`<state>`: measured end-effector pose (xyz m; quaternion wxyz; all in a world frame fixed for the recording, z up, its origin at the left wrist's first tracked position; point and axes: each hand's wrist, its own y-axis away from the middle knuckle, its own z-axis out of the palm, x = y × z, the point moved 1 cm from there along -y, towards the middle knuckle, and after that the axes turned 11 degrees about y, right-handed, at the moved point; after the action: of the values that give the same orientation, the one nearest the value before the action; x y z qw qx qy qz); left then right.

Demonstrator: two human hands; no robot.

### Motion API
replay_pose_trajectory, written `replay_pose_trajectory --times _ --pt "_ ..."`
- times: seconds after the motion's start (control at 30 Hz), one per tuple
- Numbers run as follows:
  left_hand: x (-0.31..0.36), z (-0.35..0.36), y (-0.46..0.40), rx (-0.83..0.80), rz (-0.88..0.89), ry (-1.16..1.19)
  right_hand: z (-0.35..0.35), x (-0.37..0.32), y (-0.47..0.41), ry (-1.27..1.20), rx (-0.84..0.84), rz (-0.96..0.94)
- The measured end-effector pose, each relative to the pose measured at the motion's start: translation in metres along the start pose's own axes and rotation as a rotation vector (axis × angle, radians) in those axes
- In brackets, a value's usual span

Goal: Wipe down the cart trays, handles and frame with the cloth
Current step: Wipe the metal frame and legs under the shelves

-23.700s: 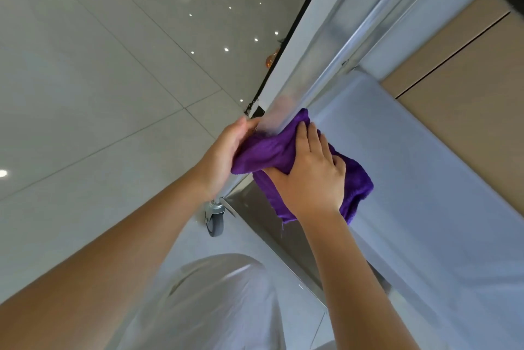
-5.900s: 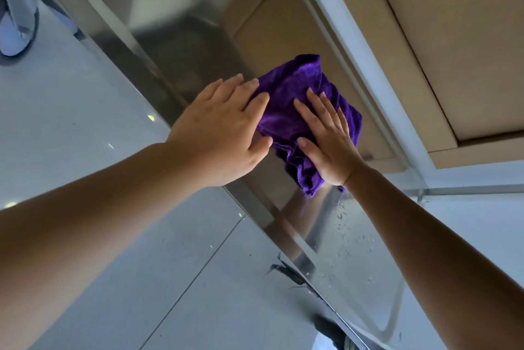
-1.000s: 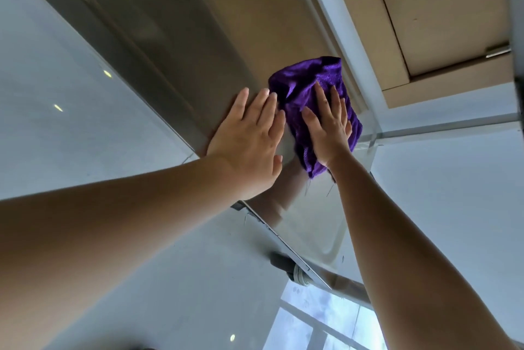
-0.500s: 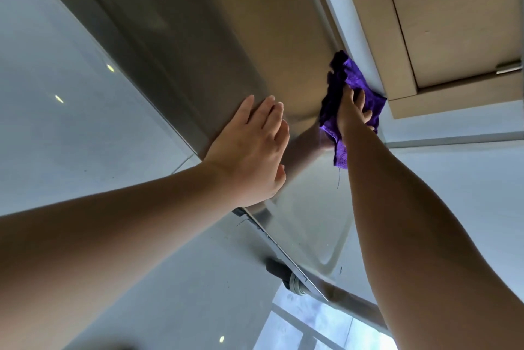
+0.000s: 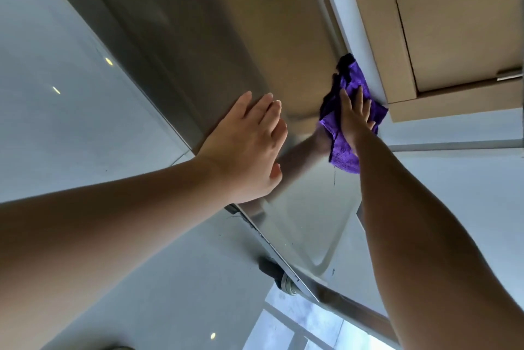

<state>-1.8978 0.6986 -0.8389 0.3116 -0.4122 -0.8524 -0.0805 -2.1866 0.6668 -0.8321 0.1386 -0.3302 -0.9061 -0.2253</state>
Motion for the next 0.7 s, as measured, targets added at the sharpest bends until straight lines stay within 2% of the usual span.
replay_pose_trajectory --times 0.1,0.27,0.33,0.43,0.7 --pt "0.003 0.001 0.0 -0.063 -0.021 0.013 0.005 0.004 0.003 -0.069 -0.013 0.148" --pt "0.003 0.0 0.001 -0.022 -0.02 0.011 0.004 -0.001 0.01 -0.457 -0.037 0.522" --pt "0.002 0.001 0.001 -0.056 -0.03 -0.018 0.004 -0.008 0.018 -0.505 -0.043 0.614" --pt "0.004 0.0 0.0 -0.114 -0.047 -0.057 0.009 -0.019 0.035 -0.534 -0.07 0.625" --pt "0.003 -0.002 -0.003 -0.132 -0.037 -0.086 0.024 -0.033 0.095 -0.503 -0.076 0.562"
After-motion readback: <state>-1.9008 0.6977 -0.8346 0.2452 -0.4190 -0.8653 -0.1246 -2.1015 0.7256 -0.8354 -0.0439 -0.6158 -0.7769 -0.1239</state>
